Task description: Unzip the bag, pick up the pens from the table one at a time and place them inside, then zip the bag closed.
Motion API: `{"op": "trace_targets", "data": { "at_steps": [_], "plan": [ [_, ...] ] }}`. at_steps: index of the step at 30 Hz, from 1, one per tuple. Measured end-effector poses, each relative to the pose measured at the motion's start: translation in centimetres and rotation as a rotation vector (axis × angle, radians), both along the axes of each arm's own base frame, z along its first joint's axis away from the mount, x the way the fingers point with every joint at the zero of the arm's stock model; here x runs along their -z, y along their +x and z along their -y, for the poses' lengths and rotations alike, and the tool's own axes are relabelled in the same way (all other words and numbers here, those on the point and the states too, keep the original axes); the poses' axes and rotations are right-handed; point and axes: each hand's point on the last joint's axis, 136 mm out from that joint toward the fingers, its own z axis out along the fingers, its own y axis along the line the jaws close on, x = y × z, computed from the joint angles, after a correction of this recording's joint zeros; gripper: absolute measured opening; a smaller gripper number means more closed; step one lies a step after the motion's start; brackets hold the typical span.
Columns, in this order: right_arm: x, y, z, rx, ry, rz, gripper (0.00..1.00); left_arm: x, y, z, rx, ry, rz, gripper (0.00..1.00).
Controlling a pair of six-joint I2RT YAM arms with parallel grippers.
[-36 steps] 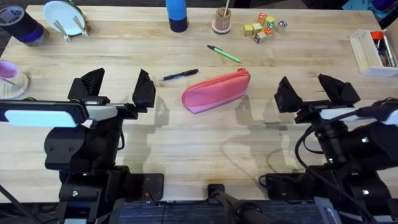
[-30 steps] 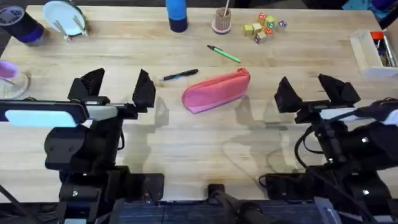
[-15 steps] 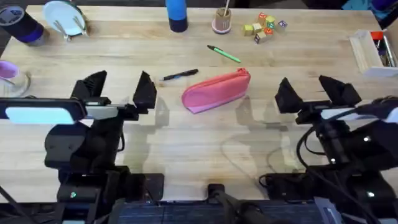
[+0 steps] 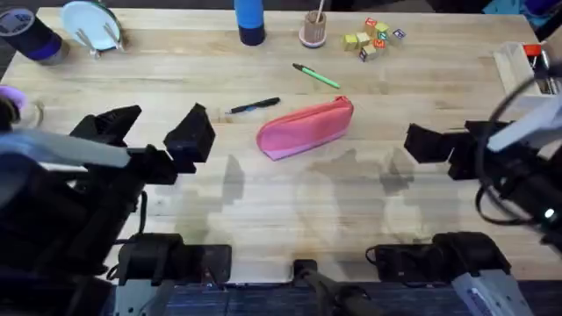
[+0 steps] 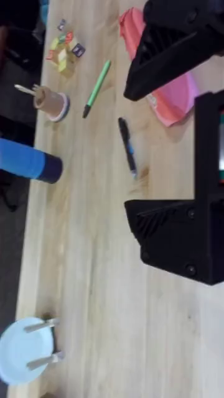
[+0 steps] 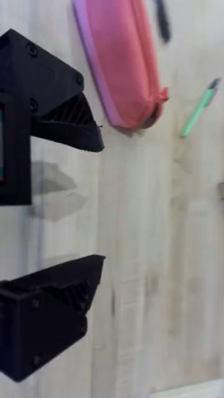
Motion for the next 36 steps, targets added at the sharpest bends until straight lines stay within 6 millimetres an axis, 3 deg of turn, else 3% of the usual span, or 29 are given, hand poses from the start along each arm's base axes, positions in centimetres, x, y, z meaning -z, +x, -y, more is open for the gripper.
{"op": "trace_targets", "data": {
  "at_steps": [2, 9, 16, 22, 25, 26, 27, 36],
  "plan": [
    [0.0, 0.4, 0.0, 0.000, -0.001, -0.148, 0.996, 0.1, 0.0, 0.4, 0.023, -0.011, -0.118, 0.993],
    [0.8, 1.6, 0.0, -0.001, -0.001, -0.365, 0.996, 0.9, 0.7, 0.8, 0.047, -0.010, -0.336, 0.993],
    [0.0, 3.4, -0.1, -0.005, 0.001, -0.403, 0.997, 1.3, 2.9, 1.5, 0.116, 0.030, -0.495, 0.993],
    [-0.7, 3.6, -0.1, -0.006, 0.000, -0.386, 0.997, 1.3, 3.6, 2.3, 0.206, 0.076, -0.525, 0.993],
    [-0.7, 3.6, -0.1, -0.006, 0.000, -0.387, 0.997, 1.3, 3.0, 4.7, 0.428, 0.152, -0.501, 0.993],
    [-0.7, 3.6, -0.1, -0.006, 0.000, -0.386, 0.997, 1.2, 1.7, 6.7, 0.619, 0.199, -0.458, 0.993],
    [-0.7, 3.6, -0.1, -0.006, 0.000, -0.386, 0.996, 1.1, 1.3, 7.2, 0.671, 0.217, -0.437, 0.993],
    [-0.8, 3.7, -0.1, -0.023, -0.019, -0.383, 0.997, 0.6, 0.8, 8.3, 0.845, 0.381, -0.311, 0.992]
  ]
}}
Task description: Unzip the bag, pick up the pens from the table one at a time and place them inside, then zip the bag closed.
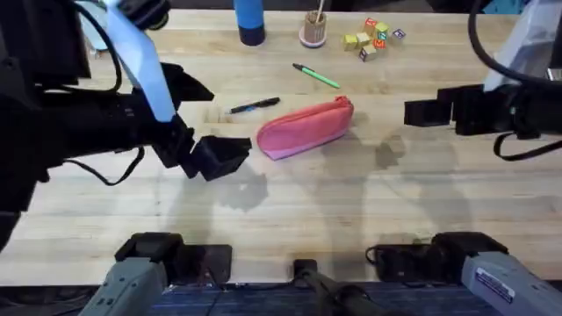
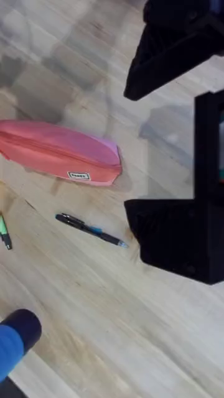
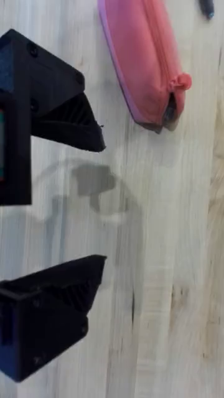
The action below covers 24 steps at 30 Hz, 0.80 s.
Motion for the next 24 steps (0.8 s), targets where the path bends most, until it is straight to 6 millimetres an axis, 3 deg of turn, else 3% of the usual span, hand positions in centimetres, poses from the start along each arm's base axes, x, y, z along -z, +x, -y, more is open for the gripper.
{"op": "trace_targets", "data": {
  "at_steps": [14, 24],
  "plan": [
    [0.0, 0.0, 0.0, -0.016, -0.011, -0.001, 0.997, 0.2, -0.1, 0.1, 0.055, 0.032, 0.032, 0.995],
    [0.0, 0.0, 0.0, -0.020, -0.014, -0.001, 0.997, 3.4, 2.2, 0.5, 0.121, 0.036, -0.076, 0.994]
  ]
}}
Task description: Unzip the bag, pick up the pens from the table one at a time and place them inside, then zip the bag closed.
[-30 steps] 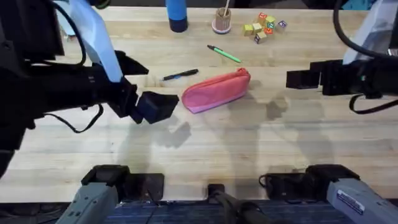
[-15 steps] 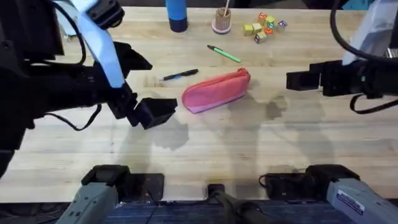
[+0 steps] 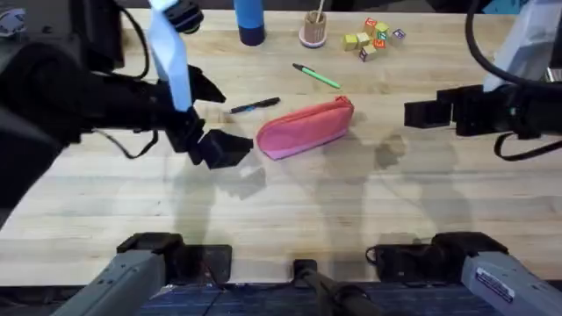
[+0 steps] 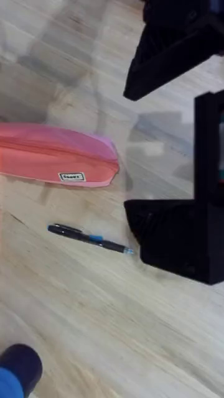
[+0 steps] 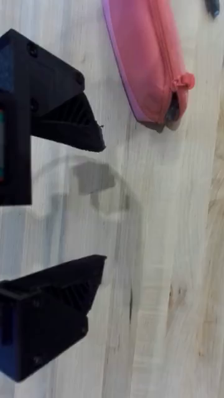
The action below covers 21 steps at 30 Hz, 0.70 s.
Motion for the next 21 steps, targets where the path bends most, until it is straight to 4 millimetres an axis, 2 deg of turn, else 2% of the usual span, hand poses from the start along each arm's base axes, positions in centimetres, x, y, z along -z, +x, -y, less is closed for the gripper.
{"op": "trace_targets", "data": {
  "at_steps": [8, 17, 21],
  "plan": [
    [0.0, 0.0, 0.0, 0.000, 0.000, 0.000, 0.997, 2.8, 1.5, 0.8, 0.030, -0.034, -0.109, 0.995],
    [0.0, 0.0, 0.0, 0.000, 0.000, 0.001, 0.997, 4.7, 3.3, 4.1, 0.169, -0.027, -0.070, 0.995],
    [0.0, 0.0, 0.0, 0.000, 0.000, 0.000, 0.997, 5.9, 3.6, 5.0, 0.198, -0.028, -0.090, 0.995]
  ]
}}
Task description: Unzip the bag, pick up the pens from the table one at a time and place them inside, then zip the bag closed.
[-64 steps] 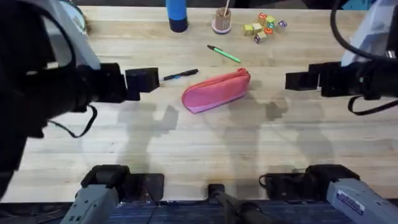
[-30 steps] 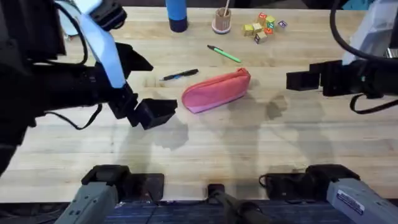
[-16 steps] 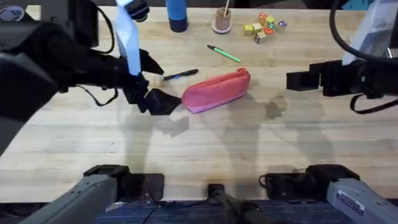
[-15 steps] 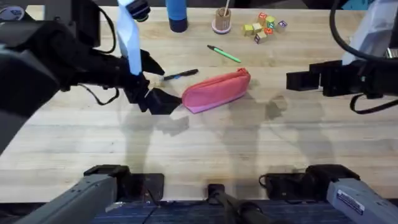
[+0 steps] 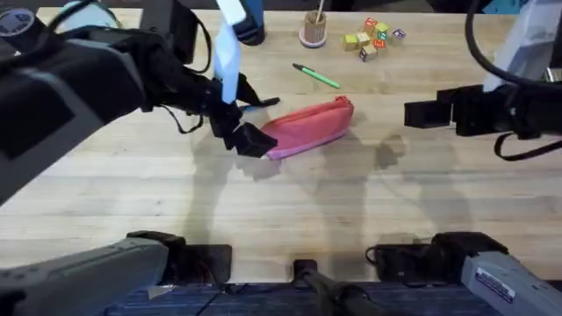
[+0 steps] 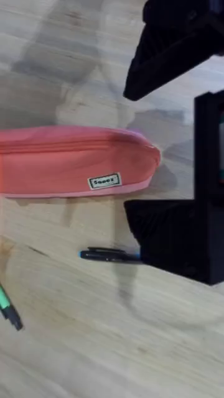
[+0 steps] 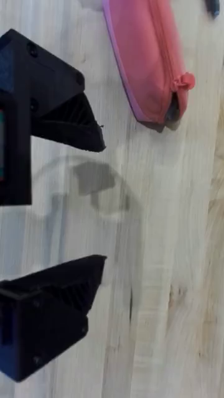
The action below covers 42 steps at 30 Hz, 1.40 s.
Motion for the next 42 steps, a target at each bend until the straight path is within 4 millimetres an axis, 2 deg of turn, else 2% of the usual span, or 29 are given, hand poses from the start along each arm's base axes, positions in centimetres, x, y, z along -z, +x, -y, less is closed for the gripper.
{"op": "trace_targets", "data": {
  "at_steps": [8, 10, 15, 17, 18, 19, 25, 34, 42],
  "plan": [
    [0.0, 0.0, 0.0, 0.000, 0.000, 0.000, 0.997, 1.9, -0.1, 1.1, 0.034, -0.031, -0.079, 0.989],
    [0.0, 0.0, 0.0, 0.000, 0.000, 0.000, 0.997, 1.9, -0.1, 1.2, 0.037, -0.037, -0.077, 0.911],
    [0.0, 0.0, 0.0, 0.000, 0.000, 0.000, 0.997, 1.7, -0.1, 1.4, 0.044, -0.052, -0.071, 0.455],
    [0.0, 0.0, 0.0, 0.000, 0.000, 0.000, 0.996, 1.7, -0.1, 1.4, 0.045, -0.053, -0.071, 0.321],
    [0.0, 0.0, 0.0, 0.000, 0.000, 0.001, 0.997, 1.6, 0.0, 1.4, 0.045, -0.054, -0.068, 0.084],
    [-0.1, 0.1, 0.0, 0.000, 0.000, 0.004, 0.996, 1.6, 0.0, 1.5, 0.046, -0.054, -0.065, 0.057],
    [-0.8, 1.1, -1.1, -0.039, 0.054, 0.055, 0.997, 1.6, 0.0, 1.5, 0.047, -0.054, -0.065, 0.044],
    [-4.1, 3.0, -6.2, -0.235, 0.285, 0.202, 0.995, 1.6, 0.0, 1.5, 0.047, -0.054, -0.065, 0.042],
    [-3.5, 3.5, -7.4, -0.235, 0.383, 0.108, 0.996, 1.6, 0.0, 1.5, 0.047, -0.054, -0.065, 0.042]
  ]
}}
